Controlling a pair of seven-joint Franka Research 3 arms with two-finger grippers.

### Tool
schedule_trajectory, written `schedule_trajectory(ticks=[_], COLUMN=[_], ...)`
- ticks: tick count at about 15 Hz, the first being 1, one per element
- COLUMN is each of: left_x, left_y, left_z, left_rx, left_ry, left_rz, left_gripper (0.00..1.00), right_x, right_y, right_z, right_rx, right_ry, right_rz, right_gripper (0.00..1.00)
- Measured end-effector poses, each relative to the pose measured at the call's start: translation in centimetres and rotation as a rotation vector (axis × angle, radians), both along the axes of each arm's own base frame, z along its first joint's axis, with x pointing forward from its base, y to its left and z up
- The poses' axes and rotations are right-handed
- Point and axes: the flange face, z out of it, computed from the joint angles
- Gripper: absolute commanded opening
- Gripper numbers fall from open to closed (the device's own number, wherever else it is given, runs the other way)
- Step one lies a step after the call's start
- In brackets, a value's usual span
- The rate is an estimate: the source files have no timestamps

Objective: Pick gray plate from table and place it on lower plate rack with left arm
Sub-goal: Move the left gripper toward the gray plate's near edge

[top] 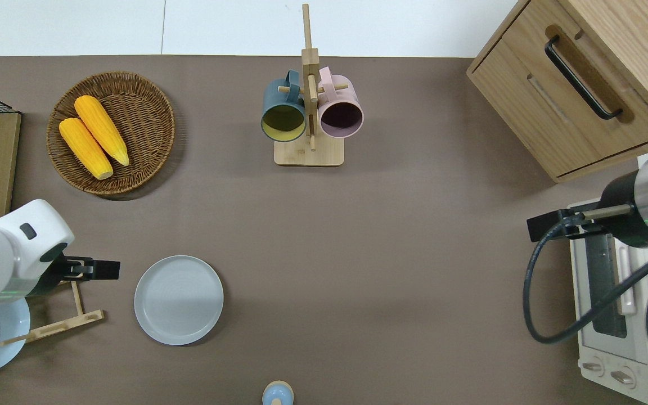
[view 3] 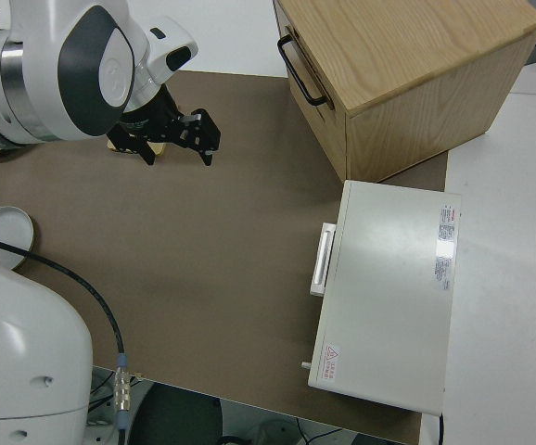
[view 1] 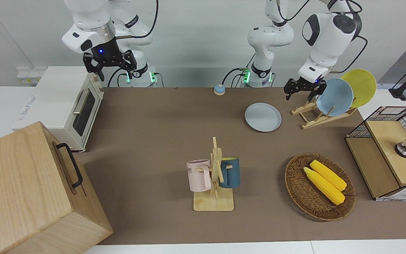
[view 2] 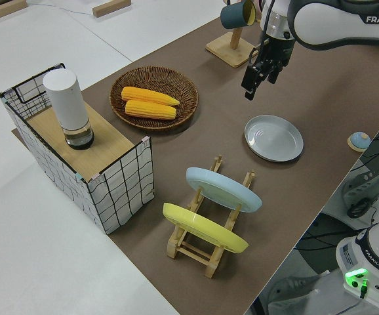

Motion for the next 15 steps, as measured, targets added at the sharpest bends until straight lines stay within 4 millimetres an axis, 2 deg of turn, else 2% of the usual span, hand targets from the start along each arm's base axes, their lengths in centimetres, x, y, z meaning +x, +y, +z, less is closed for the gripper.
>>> schedule_trajectory(ticks=[11,15], left_x=[-4.0,-4.8], left_y=[-1.2,-1.1], left_z=[-11.3,-12.9], left_rx=[0.015,0.016], left_ry=[-0.070,-0.064], left_rz=[0.001,0.000], left_gripper=[0.99,0.99], right_x=[0.0,0.0], right_y=[0.0,0.0], right_z=[0.0,0.0], right_rx=[0.000,0.000], right_ry=[0.000,0.000], right_rz=[0.000,0.000], right_gripper=[0.987,0.990])
